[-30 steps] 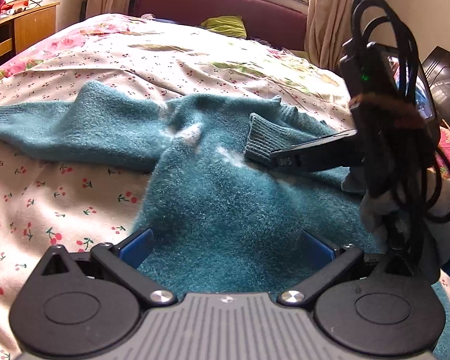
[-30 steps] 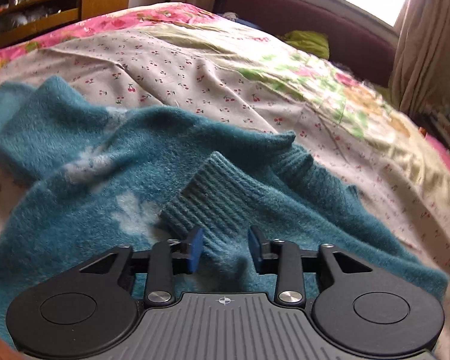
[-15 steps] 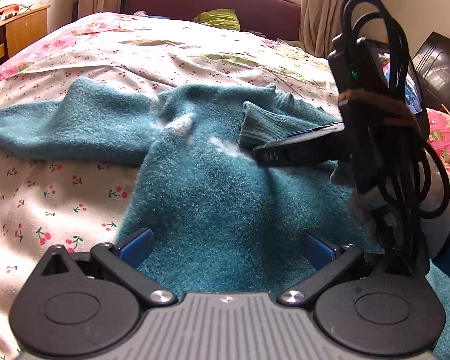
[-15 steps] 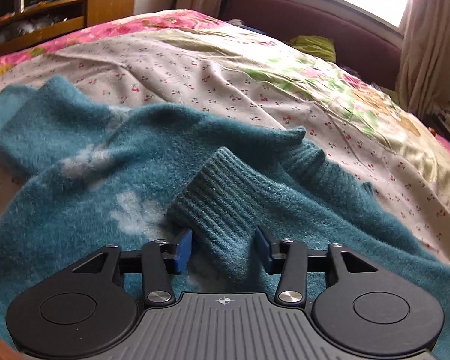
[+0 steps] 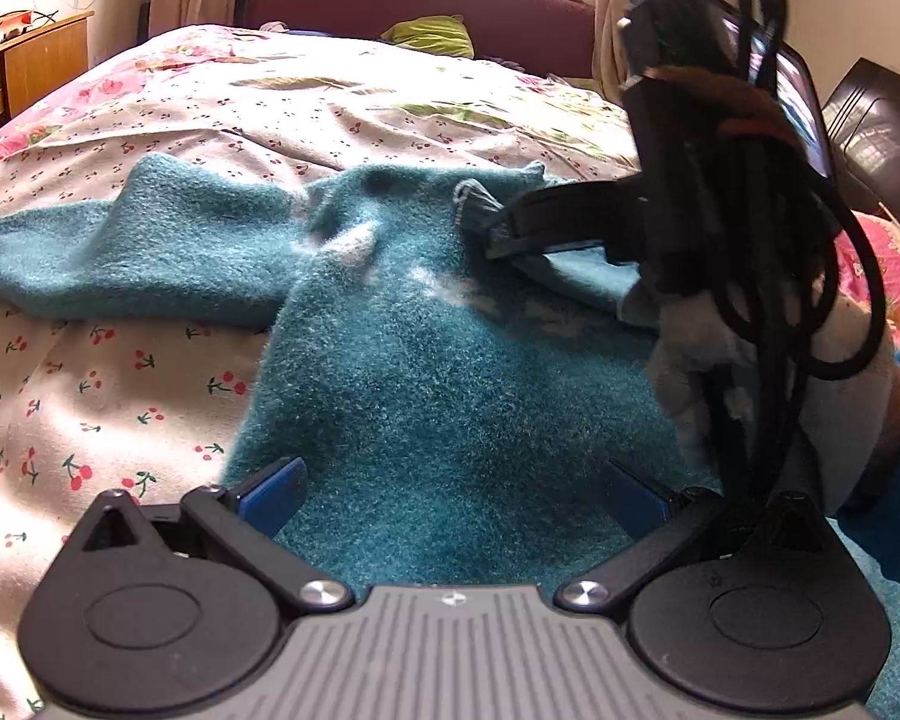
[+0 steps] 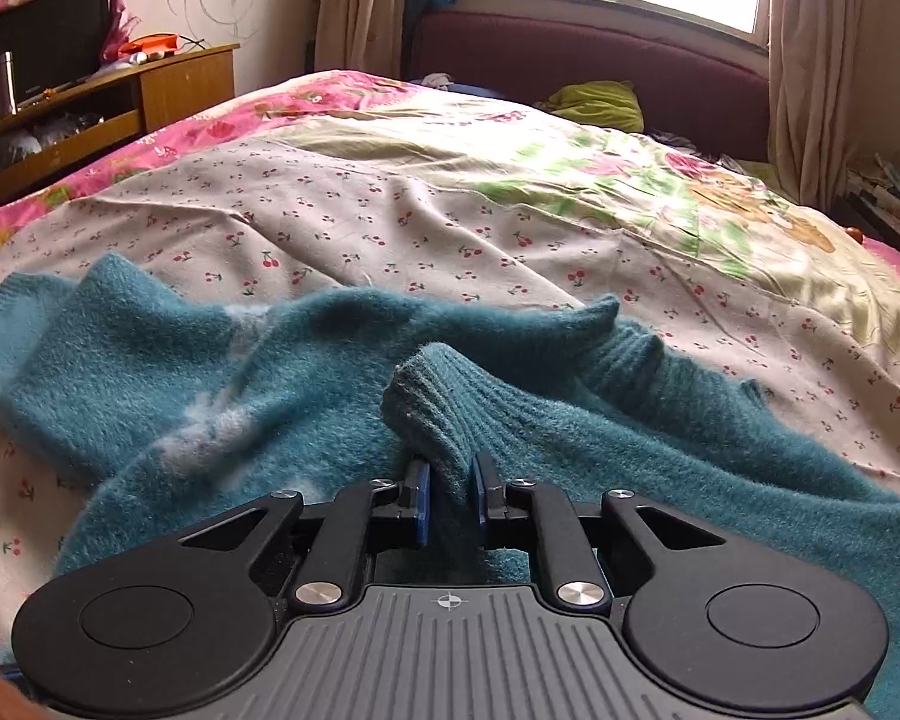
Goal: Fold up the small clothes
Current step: 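Carry the sleeve across the sweater body with the right gripper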
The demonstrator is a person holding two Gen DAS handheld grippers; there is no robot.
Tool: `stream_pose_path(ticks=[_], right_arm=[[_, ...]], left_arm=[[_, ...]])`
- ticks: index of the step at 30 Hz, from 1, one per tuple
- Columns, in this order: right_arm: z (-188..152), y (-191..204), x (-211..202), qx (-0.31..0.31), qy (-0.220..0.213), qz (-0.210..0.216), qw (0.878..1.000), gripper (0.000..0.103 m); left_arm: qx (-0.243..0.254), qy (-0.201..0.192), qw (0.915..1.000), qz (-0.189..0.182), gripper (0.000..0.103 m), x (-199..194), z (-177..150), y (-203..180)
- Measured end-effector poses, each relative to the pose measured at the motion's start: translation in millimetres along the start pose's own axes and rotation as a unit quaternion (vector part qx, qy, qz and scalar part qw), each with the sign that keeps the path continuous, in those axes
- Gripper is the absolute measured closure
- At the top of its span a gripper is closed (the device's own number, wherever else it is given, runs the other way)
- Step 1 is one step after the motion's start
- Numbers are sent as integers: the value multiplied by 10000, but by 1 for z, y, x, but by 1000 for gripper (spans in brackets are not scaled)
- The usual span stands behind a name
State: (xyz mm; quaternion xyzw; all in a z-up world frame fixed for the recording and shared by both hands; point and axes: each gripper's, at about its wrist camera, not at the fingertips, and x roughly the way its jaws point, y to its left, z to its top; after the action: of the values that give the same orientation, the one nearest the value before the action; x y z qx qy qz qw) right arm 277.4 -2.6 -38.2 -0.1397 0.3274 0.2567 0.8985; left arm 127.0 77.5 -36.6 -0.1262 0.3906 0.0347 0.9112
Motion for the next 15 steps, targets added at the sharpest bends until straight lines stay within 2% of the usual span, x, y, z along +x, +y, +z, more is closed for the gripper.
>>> stream_pose_path(ticks=[10,15], right_arm=[[1,9,16,-68,167,63,9998,87],[-2,8,12,-365,329,246,9985,81]], left_arm=[[26,85,10000,16,0,6,-2,1],[-47,47,10000,7,0,4,1,4]])
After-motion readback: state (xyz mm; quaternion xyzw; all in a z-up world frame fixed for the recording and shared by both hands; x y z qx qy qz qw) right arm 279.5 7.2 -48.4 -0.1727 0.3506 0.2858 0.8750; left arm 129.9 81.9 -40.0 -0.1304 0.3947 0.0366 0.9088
